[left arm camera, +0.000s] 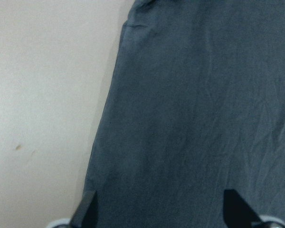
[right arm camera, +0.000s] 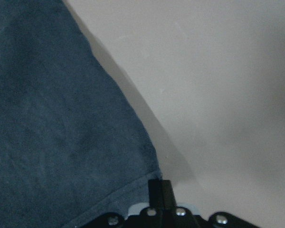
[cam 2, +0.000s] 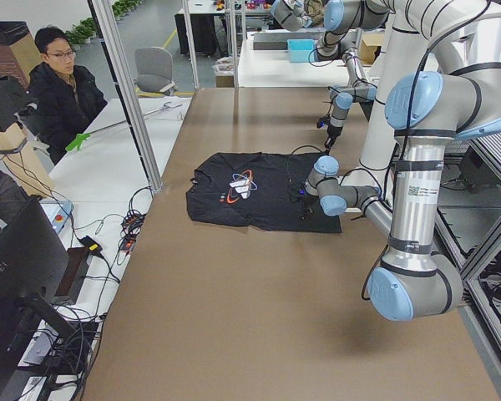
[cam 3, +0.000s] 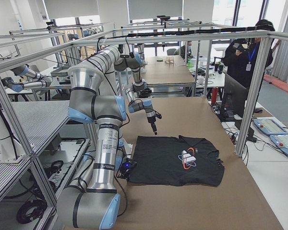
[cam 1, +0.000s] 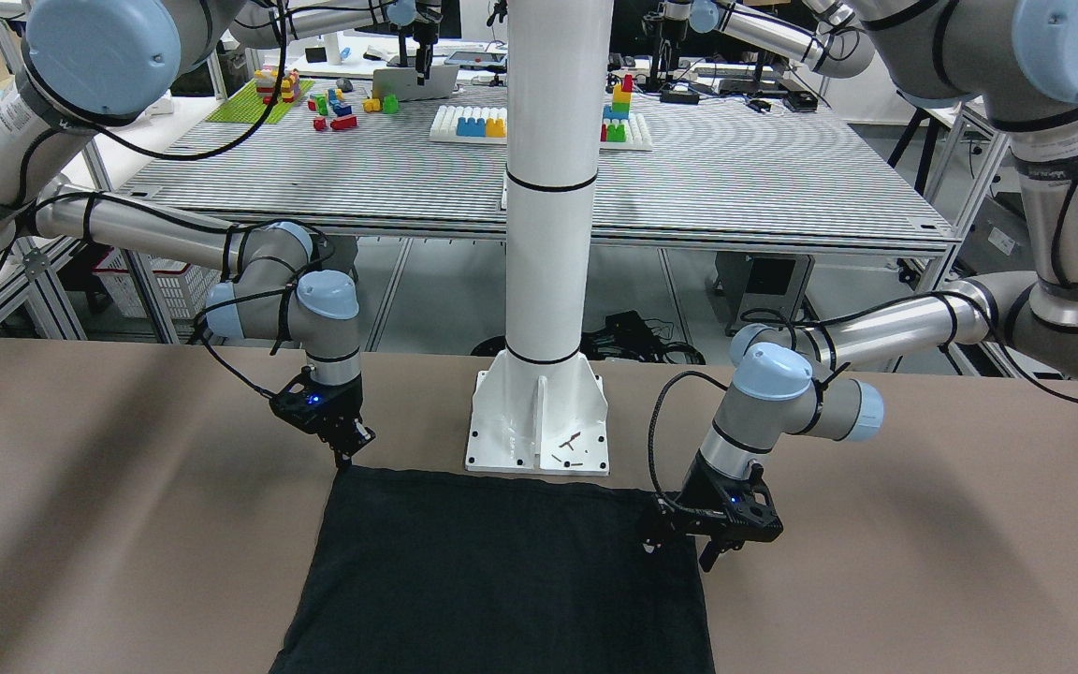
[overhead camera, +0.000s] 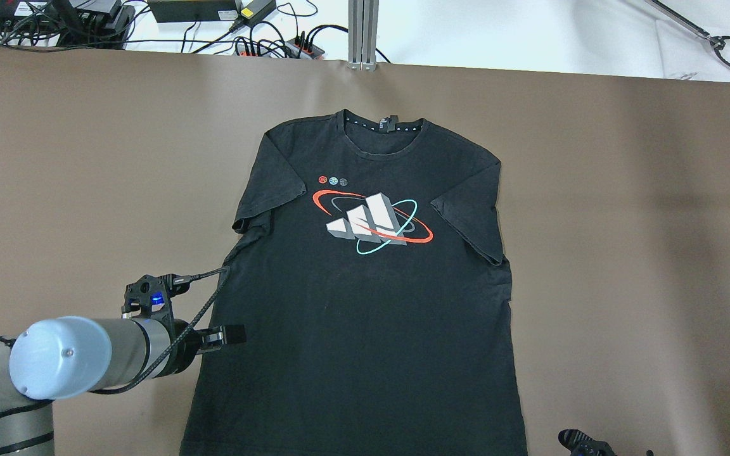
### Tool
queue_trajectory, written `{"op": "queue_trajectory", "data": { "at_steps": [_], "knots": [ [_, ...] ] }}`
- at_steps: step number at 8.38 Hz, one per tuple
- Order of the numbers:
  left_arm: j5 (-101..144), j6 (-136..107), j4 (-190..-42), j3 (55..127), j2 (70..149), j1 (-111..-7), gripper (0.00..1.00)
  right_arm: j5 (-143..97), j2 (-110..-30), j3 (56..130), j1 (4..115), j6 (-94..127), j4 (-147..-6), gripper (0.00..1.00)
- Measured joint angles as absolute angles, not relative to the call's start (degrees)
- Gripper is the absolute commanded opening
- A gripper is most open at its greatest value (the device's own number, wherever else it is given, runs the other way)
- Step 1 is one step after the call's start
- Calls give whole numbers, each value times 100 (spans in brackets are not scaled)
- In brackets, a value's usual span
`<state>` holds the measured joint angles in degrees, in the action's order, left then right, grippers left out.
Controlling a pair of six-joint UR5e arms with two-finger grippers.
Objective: Fold clothes
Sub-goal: 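Grasp the bottom hem corners with the left and right grippers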
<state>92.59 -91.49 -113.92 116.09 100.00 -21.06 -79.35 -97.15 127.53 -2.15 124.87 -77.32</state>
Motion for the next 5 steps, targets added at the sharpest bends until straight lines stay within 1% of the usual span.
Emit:
{"op": "queue_trajectory", "data": {
  "at_steps": [1, 2, 4, 5],
  "knots": [
    [8984, -9438, -11392, 11804, 9785, -1839, 91, -7932, -9733, 12833, -206, 12537, -7734, 0],
    [8672, -9804, -11392, 12050, 9488, -1490, 80, -7933, -9768, 12928, -199, 12578, -7734, 0],
    [8197, -10312, -11391, 12419, 9016, -870, 48, -7946, -9815, 13025, -195, 12613, -7728, 0],
    [8013, -10504, -11391, 12406, 8897, -643, 45, -7950, -9821, 13037, -197, 12618, -7726, 0]
  ]
}}
